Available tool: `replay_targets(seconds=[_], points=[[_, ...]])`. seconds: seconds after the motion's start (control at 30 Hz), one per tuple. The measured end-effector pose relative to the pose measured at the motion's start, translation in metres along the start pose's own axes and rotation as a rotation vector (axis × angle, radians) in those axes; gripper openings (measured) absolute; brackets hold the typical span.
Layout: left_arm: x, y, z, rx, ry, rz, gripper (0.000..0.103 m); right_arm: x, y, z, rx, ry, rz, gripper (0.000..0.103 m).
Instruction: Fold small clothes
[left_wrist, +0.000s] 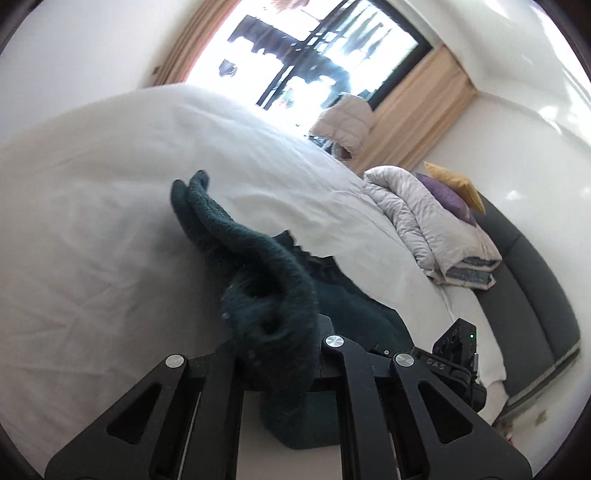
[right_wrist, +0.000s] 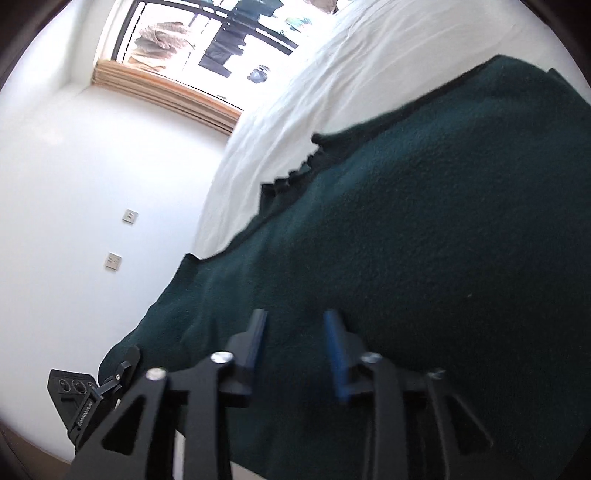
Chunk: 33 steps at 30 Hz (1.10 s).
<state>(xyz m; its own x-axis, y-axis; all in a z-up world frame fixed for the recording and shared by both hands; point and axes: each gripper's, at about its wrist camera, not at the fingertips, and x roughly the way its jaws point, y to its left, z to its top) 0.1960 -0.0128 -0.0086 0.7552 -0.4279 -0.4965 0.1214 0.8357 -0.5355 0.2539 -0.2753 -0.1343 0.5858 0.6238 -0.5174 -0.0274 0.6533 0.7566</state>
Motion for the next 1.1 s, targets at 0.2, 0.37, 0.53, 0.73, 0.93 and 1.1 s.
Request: replay_targets(seconds=[0.2, 0.37, 0.53, 0.73, 0.93, 1.1], points=[[0.061, -0.137, -0.04, 0.402, 0.072, -0.062, 0.007, -0.048, -0.035, 0.038, 0.117, -0.045, 0.148, 0.072], [0.106, -0.156, -0.105, 0.518, 0.179, -0.011, 0.007, -0.048, -0.057, 0.047, 0.159, 0.028, 0.191, 0.078], [0.104, -0.157, -0.127, 0.606, 0.156, 0.019, 0.007, -0.025, -0.047, 0.051, 0.113, 0.111, 0.134, 0.077], [0.102, -0.159, -0.142, 0.728, 0.131, 0.062, 0.007, 0.003, -0.026, 0.068, 0.048, 0.174, 0.036, 0.066], [0.1, -0.159, -0.153, 0.833, 0.15, 0.104, 0.007, 0.012, -0.032, 0.081, -0.006, 0.171, -0.109, 0.013], [0.101, -0.165, -0.16, 0.873, 0.164, 0.094, 0.007, -0.006, -0.032, 0.085, -0.086, 0.134, -0.142, 0.011]])
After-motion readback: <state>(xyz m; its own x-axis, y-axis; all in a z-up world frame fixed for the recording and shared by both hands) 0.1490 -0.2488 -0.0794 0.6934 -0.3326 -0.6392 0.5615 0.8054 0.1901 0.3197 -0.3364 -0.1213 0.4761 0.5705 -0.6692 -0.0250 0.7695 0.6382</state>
